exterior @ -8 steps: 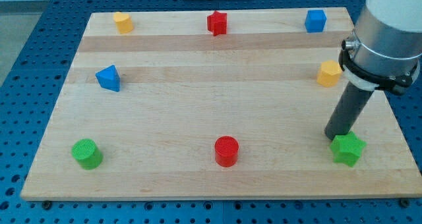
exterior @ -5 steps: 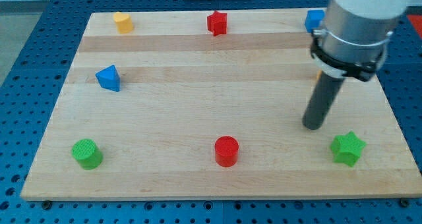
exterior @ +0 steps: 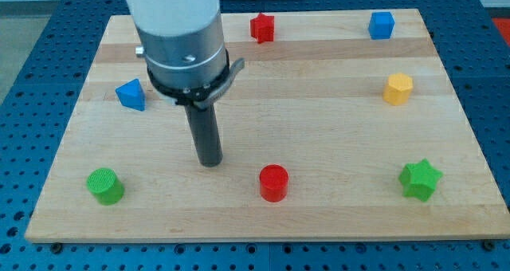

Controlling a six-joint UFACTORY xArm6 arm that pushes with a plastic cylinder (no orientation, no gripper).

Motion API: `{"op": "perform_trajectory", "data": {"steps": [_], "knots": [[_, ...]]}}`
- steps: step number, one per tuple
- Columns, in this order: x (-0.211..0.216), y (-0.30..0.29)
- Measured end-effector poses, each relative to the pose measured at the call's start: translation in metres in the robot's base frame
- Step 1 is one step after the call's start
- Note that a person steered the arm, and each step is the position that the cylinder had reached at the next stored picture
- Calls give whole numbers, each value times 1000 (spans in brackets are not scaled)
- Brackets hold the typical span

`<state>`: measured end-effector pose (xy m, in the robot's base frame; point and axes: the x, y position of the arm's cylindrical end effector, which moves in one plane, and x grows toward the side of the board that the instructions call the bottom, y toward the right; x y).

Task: Move the red circle closer to the green star

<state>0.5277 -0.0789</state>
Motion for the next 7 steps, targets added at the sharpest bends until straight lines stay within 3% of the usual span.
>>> {"op": "perform_trajectory", "data": {"steps": [2, 3, 5, 7], "knots": [[48, 1], [44, 5], [28, 82], [46, 81]]}}
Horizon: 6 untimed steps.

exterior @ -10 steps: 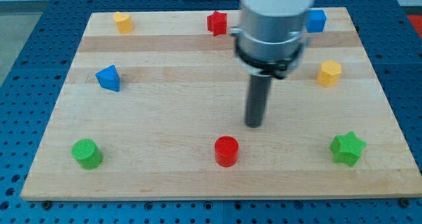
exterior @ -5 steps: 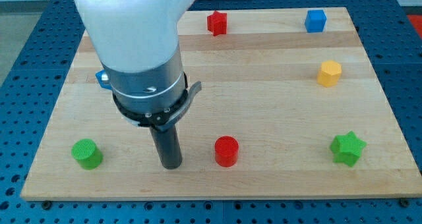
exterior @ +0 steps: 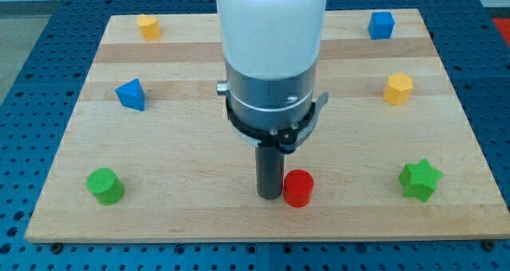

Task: Move the red circle closer to the green star

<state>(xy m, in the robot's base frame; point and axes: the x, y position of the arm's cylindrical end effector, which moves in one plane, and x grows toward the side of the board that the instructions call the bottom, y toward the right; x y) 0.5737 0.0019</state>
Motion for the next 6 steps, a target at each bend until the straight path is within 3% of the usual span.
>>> {"op": "perform_trajectory", "data": {"steps": [2, 6], "knots": [[7, 26], [-34, 47]]}}
